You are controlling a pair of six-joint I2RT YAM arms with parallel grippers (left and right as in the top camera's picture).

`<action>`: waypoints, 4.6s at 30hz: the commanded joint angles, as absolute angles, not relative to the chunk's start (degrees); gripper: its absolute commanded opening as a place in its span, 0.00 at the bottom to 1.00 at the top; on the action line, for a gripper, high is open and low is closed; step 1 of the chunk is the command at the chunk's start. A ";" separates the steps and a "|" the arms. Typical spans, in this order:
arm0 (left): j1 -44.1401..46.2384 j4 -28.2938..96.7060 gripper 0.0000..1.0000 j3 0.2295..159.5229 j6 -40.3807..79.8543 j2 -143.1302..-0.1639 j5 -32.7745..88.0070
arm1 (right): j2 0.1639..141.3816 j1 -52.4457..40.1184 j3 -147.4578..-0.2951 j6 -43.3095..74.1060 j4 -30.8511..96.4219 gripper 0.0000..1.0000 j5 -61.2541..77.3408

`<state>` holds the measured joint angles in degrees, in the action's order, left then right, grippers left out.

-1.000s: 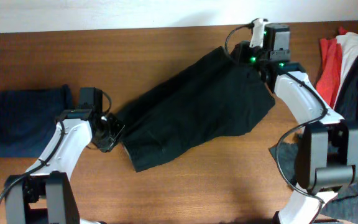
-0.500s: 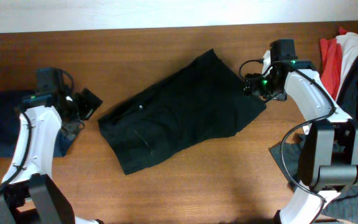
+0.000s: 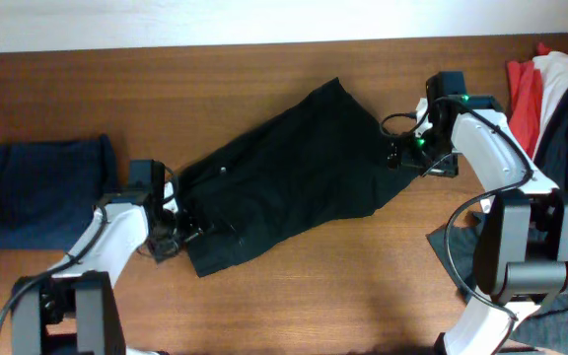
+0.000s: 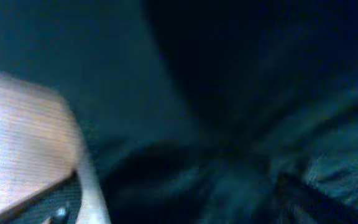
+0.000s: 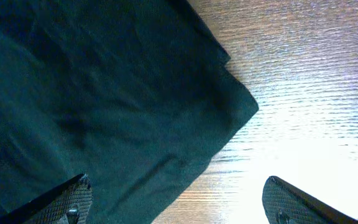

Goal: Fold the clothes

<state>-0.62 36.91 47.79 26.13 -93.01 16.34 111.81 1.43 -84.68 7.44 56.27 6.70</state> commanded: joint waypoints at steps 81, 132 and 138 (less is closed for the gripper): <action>33.89 40.99 0.66 92.90 32.80 -113.19 21.26 | 110.78 -12.84 -65.52 6.26 44.03 0.21 10.92; 15.59 60.51 0.99 101.10 1.65 -123.00 24.93 | 96.88 -10.41 -90.35 -0.36 72.12 0.45 -0.69; 15.90 56.99 0.99 100.97 0.99 -131.59 32.64 | 96.88 -10.04 -90.32 -0.34 73.30 0.45 -0.67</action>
<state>15.64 57.32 101.80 2.57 -127.31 27.18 97.23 -10.46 -89.89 -0.64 73.12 0.19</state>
